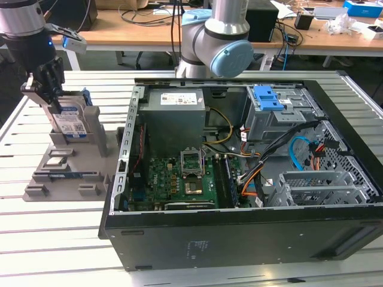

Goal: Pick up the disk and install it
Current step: 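Pick up the disk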

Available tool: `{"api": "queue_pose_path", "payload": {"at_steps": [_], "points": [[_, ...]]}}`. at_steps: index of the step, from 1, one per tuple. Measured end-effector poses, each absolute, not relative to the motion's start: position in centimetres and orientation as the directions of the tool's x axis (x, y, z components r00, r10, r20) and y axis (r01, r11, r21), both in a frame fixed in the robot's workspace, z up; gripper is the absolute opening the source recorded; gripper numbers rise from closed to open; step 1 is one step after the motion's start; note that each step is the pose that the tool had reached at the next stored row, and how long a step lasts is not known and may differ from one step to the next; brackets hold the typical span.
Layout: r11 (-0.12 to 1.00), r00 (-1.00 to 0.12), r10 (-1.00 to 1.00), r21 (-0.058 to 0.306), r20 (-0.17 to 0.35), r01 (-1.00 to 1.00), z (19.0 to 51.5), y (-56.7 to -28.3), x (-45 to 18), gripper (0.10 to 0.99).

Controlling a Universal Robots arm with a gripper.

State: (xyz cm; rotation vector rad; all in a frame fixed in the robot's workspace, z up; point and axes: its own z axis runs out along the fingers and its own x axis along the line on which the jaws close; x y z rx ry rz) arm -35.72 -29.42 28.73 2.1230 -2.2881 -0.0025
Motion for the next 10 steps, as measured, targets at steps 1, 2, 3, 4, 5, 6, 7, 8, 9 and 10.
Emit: {"api": "queue_pose_path", "payload": {"at_steps": [1,2,3,4,5,6,7,8,9,10], "points": [[0.075,-0.075,-0.997,0.015,0.014,-0.997,28.8,-29.4,-35.7,0.365],[0.075,-0.075,-0.997,0.015,0.014,-0.997,29.1,-29.3,-35.7,0.365],[0.075,-0.075,-0.997,0.015,0.014,-0.997,29.3,-29.3,-35.7,0.365],[0.075,-0.075,-0.997,0.015,0.014,-0.997,29.4,-29.3,-35.7,0.365],[0.075,-0.075,-0.997,0.015,0.014,-0.997,29.5,-29.3,-35.7,0.365],[0.075,-0.075,-0.997,0.015,0.014,-0.997,29.7,-29.2,-35.7,0.365],[0.075,-0.075,-0.997,0.015,0.014,-0.997,29.8,-29.2,-35.7,0.365],[0.075,-0.075,-0.997,0.015,0.014,-0.997,29.9,-29.2,-35.7,0.365],[0.075,-0.075,-0.997,0.015,0.014,-0.997,30.0,-29.2,-35.7,0.365],[0.075,-0.075,-0.997,0.015,0.014,-0.997,30.2,-29.2,-35.7,0.365]]}}
